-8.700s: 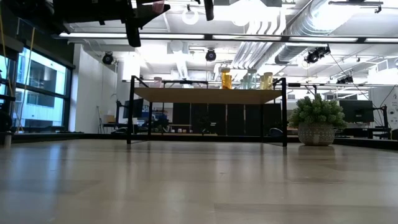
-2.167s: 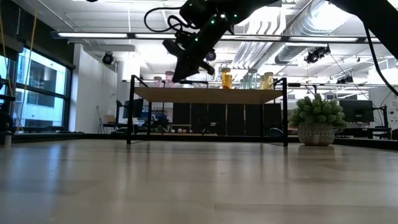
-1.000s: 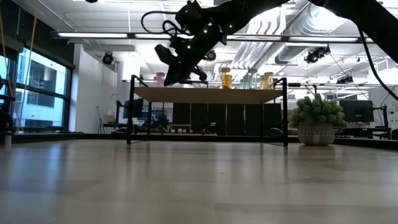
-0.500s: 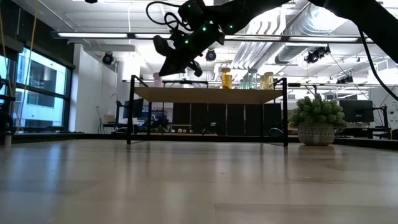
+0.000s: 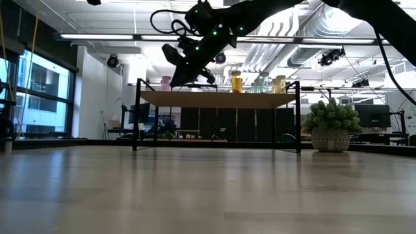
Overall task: Pick and place medicine bottles onto shelf by color
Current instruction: Put the right pink pill bottle onto the shelf aligned with the other pink pill bottle
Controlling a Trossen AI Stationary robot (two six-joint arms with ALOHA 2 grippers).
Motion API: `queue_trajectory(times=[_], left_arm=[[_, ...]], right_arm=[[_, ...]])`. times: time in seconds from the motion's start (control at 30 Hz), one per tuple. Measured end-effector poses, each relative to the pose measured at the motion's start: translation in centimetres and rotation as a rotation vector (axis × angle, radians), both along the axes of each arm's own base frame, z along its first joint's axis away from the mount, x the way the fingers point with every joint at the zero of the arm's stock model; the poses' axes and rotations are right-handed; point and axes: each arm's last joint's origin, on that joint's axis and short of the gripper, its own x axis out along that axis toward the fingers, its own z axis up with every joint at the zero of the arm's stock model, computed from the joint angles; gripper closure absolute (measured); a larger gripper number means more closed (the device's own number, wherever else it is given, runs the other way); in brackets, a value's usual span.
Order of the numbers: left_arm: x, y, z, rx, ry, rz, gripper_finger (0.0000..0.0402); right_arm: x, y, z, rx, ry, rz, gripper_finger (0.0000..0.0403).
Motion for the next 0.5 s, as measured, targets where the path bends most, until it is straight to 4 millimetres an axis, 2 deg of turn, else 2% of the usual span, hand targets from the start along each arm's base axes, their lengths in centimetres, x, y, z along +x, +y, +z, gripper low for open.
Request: queue_trajectory(times=[0.2,0.5], left_arm=[[0.0,0.0,0.0,0.0,0.001,0.001,0.0401],[0.0,0.0,0.0,-0.001,0.002,0.001,0.0401]], right_arm=[[0.9,-0.3,-2.1,0.053,-0.01,0.011,0.0403],[1.4,-0.5,-1.6,0.051,-0.11,-0.005,0.0403]])
